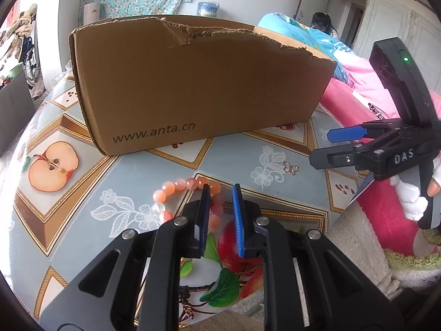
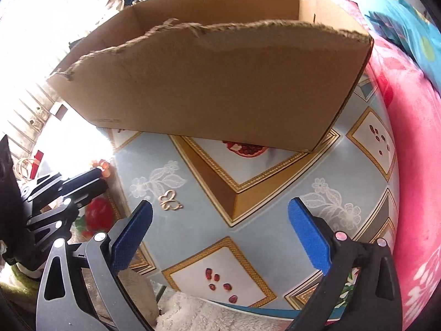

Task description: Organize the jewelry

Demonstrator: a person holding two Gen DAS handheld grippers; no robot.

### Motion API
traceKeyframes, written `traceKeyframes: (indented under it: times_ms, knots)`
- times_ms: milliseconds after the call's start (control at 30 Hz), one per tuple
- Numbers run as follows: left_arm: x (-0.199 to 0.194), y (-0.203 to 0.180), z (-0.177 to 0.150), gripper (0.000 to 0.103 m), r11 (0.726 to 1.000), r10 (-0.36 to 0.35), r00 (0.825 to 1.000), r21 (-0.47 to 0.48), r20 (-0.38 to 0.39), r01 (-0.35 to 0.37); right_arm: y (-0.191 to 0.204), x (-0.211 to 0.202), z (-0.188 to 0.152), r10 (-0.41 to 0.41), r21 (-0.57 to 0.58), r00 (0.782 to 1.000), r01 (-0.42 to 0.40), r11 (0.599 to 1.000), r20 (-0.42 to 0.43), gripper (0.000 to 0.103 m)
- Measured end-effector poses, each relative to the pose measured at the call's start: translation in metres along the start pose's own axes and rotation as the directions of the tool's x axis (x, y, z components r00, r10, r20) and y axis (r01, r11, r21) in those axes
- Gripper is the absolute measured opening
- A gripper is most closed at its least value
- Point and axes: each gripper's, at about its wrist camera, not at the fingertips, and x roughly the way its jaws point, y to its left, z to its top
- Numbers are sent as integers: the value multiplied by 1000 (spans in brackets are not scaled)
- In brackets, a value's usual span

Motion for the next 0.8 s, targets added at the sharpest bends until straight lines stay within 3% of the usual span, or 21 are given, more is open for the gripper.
traceKeyframes:
  times_ms: [100,167,200,267,367,533,800]
  knots:
    - [0,0,1,15,1000,-4,1000,-4,-1,4,19,-8,-6,94,-52,995,-92,994,37,89]
    - [0,2,1,15,1000,-9,1000,-10,0,9,28,-8,-8,134,-69,990,-131,989,39,81]
    - [0,3,1,15,1000,-13,1000,-15,0,13,30,-8,-12,138,-68,990,-135,988,35,77]
    - [0,5,1,15,999,-20,1000,-27,0,20,32,-4,-10,141,-61,990,-140,988,19,58]
    - [0,8,1,15,999,-26,1000,-42,2,26,25,5,-4,138,-57,990,-138,989,3,43]
    - [0,8,0,15,998,-31,1000,-51,4,31,6,7,-19,105,-67,994,-106,992,-9,29]
    - [0,8,1,15,998,-31,1000,-49,3,31,9,13,-18,75,-101,997,-73,992,11,25]
